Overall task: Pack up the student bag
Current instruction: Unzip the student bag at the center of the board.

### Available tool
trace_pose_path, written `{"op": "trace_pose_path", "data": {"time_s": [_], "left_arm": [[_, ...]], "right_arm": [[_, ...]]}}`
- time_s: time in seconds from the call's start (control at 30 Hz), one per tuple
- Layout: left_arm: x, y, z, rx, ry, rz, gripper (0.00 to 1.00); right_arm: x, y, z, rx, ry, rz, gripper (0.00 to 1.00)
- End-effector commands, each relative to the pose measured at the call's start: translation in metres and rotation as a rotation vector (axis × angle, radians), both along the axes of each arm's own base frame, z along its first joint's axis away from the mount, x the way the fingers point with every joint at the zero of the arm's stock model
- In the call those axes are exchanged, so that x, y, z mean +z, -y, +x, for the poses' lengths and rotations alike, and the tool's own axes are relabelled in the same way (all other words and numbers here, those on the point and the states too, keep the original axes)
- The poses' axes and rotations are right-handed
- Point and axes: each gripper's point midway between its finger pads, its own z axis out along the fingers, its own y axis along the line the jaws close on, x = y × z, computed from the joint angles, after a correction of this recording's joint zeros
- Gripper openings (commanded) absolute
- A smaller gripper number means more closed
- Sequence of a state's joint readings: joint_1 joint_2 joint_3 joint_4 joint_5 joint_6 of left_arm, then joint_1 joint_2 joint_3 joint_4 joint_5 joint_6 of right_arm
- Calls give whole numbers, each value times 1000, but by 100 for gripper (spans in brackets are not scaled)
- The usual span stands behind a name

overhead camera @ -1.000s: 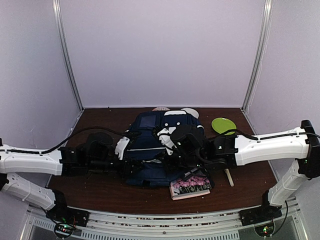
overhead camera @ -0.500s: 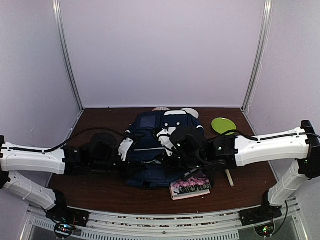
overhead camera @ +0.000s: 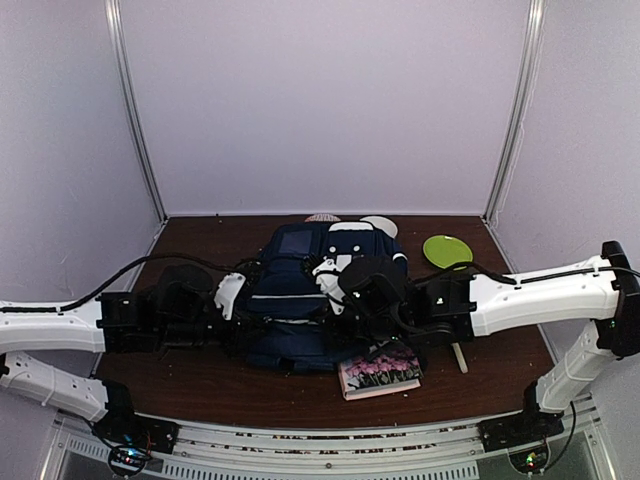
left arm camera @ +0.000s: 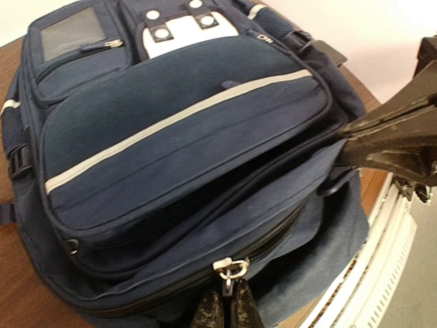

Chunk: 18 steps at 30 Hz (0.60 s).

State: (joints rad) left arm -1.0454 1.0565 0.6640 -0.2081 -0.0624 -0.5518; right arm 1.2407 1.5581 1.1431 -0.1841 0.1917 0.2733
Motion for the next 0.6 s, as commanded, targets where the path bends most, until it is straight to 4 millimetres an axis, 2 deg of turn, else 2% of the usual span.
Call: {"op": "trace_pose_path", "data": {"time_s": [0.0, 0.4, 0.57], "left_arm": [[-18, -31, 11, 131, 8, 95, 0], [-48, -73, 26, 327, -61, 136, 0], [-44, -81, 27, 341, -56, 77, 0]], "right_arm": [[17, 8, 1, -17, 39, 32, 0], [16, 17, -8, 34, 43, 14, 0], [14, 25, -15, 57, 40, 12, 0]]}}
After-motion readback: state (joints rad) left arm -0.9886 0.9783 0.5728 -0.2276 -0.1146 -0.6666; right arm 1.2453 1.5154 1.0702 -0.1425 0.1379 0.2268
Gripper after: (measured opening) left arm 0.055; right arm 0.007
